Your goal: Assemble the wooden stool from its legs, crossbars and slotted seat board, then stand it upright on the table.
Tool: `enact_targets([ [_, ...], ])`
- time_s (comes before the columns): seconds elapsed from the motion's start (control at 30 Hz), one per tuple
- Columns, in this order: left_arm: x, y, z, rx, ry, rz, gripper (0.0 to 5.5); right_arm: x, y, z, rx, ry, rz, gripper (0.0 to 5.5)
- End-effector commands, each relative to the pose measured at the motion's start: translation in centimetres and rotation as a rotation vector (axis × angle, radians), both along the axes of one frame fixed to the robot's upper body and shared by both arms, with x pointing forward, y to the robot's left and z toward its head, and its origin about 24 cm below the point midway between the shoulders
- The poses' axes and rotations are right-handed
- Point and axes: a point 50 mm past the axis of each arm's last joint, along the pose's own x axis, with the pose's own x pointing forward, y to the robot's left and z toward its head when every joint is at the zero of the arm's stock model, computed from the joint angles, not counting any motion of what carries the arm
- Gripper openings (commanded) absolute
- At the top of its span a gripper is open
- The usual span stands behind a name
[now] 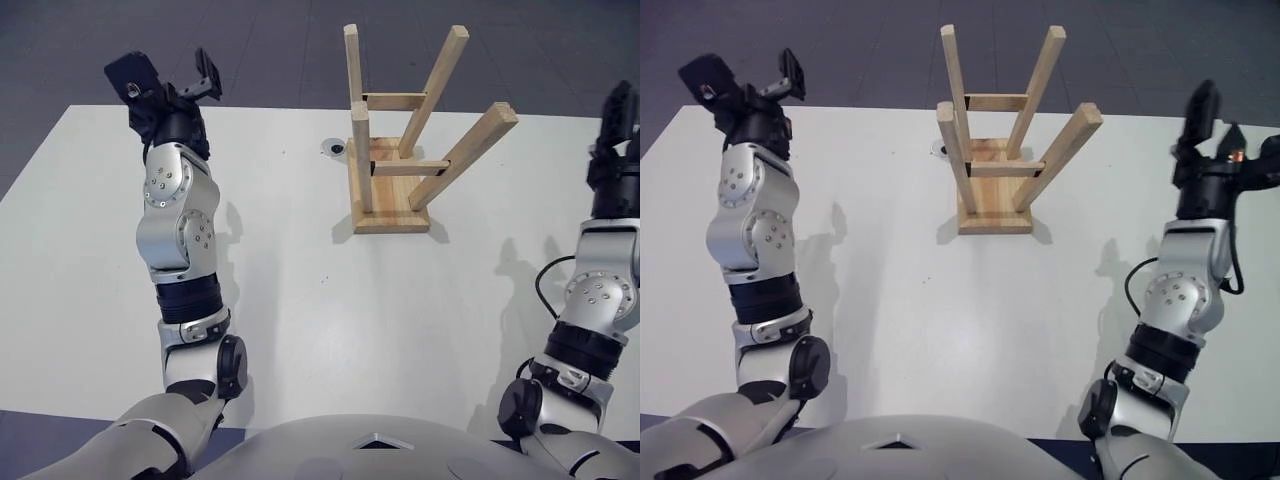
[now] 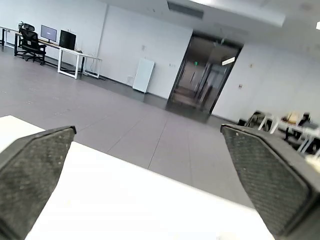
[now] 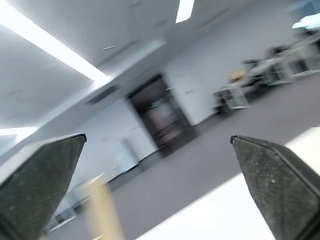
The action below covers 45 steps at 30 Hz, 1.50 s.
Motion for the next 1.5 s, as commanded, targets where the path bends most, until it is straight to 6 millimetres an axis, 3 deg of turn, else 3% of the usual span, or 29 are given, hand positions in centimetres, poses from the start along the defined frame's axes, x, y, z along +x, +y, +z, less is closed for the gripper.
enact_targets([
  [0.03, -1.1, -4.4, -0.6, 0.167, 0.041, -0.259, 5.4, 3.3, 3.6, -2.1, -0.116, 0.197, 0.05, 5.38],
  [0.13, -1.9, -8.0, -0.5, 0.281, 0.046, -0.408, 5.4, 4.7, 10.2, -3.6, -0.162, 0.225, 0.274, 5.38],
  [0.23, -2.3, -10.6, -0.3, 0.336, 0.05, -0.485, 5.4, 3.8, 12.6, -4.5, -0.131, 0.228, 0.334, 5.38],
  [0.33, -2.2, -11.8, -0.6, 0.355, 0.072, -0.492, 5.4, 3.3, 12.1, -5.2, -0.122, 0.259, 0.294, 5.38],
  [0.43, -1.9, -11.5, -1.3, 0.368, 0.112, -0.463, 5.4, 3.4, 10.4, -5.7, -0.129, 0.314, 0.192, 5.38],
  [0.6, -1.3, -8.1, -3.1, 0.319, 0.225, -0.292, 5.4, 3.3, 8.5, -5.7, -0.23, 0.381, 0.004, 5.38],
  [0.73, -0.7, -5.9, -3.6, 0.272, 0.259, -0.175, 5.4, 3.5, 9.4, -4.9, -0.237, 0.327, 0.033, 5.38],
  [0.87, -0.8, -8.4, -2.3, 0.285, 0.146, -0.33, 5.4, 3.5, 11.9, -3.5, -0.259, 0.199, 0.194, 5.38],
  [0.97, -1.9, -11.1, -1.7, 0.309, 0.07, -0.503, 5.4, 3.3, 12.0, -3.5, -0.267, 0.189, 0.216, 5.38],
  [1.07, -2.5, -12.2, -1.9, 0.356, 0.056, -0.568, 5.4, 3.3, 11.7, -3.5, -0.272, 0.194, 0.216, 5.38],
  [1.23, -2.9, -11.6, -3.0, 0.402, 0.102, -0.577, 5.4, 2.8, 12.0, -3.7, -0.293, 0.215, 0.245, 5.38],
  [1.5, -5.0, -9.8, -4.4, 0.452, 0.187, -0.609, 5.4, -0.4, 12.5, -4.4, -0.3, 0.289, 0.279, 5.38],
])
